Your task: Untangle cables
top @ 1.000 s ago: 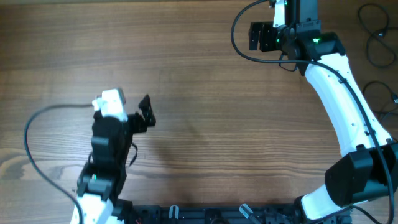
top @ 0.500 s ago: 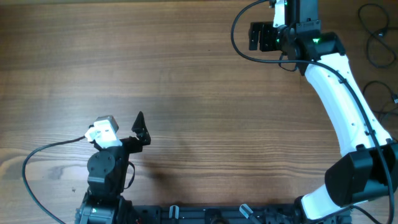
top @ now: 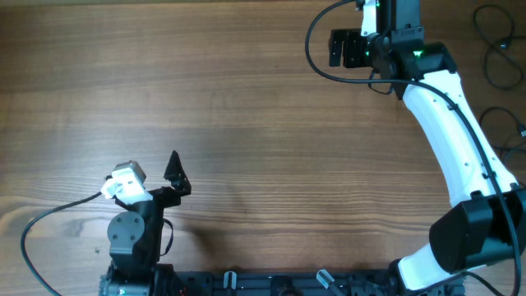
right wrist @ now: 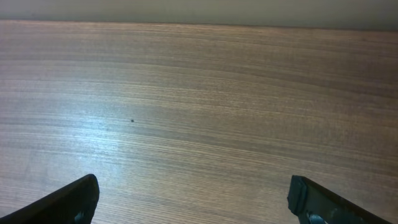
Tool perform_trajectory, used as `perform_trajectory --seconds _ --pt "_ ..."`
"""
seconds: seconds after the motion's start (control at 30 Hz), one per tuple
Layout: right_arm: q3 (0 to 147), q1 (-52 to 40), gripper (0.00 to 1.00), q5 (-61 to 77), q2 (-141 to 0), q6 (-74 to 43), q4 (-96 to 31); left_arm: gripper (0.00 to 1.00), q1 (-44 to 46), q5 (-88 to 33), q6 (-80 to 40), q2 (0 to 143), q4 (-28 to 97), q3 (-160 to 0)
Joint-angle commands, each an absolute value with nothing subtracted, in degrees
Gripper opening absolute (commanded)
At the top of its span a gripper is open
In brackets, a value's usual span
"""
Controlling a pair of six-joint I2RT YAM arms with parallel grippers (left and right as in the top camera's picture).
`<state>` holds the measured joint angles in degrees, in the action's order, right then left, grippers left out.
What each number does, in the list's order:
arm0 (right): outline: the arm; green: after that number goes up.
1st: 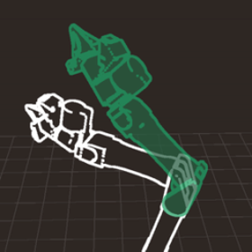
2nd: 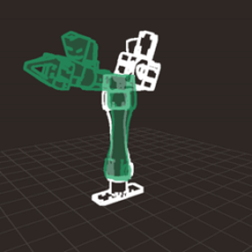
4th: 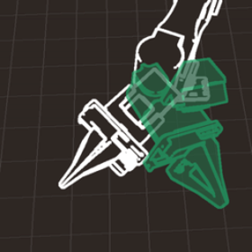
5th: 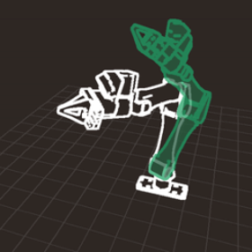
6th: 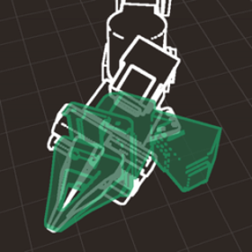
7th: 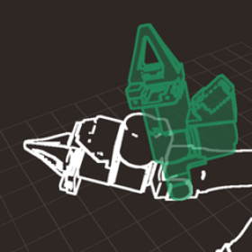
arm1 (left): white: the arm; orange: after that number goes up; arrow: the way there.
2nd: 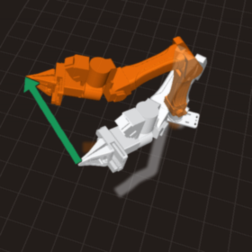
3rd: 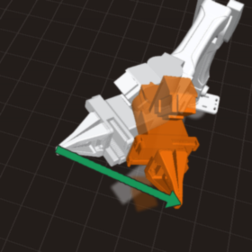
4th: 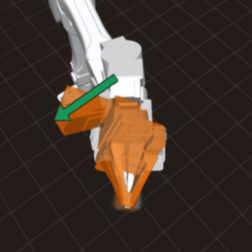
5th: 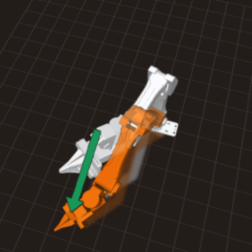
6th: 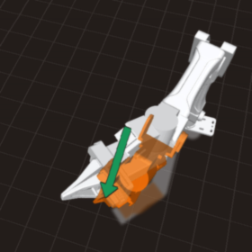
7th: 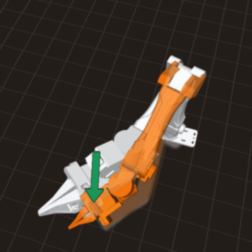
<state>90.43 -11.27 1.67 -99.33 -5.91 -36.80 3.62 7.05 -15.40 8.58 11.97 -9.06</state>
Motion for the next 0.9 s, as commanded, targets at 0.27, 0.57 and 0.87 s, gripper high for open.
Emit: perform_trajectory --seconds 0.27,0.57,0.87 --pt "90.26 -11.51 1.0 1.37 -99.98 -5.06 -36.56 1.0 3.09 4.99 -16.12 1.32 9.06 -2.81" --pt "90.24 -11.51 1.0 1.37 -99.98 -5.08 -36.56 1.0 3.09 5.04 -16.78 0.19 2.74 -0.34" --pt "90.26 -11.51 1.0 1.37 -99.98 -5.06 -36.56 1.0 3.09 5.61 -16.73 0.19 3.66 -0.34"
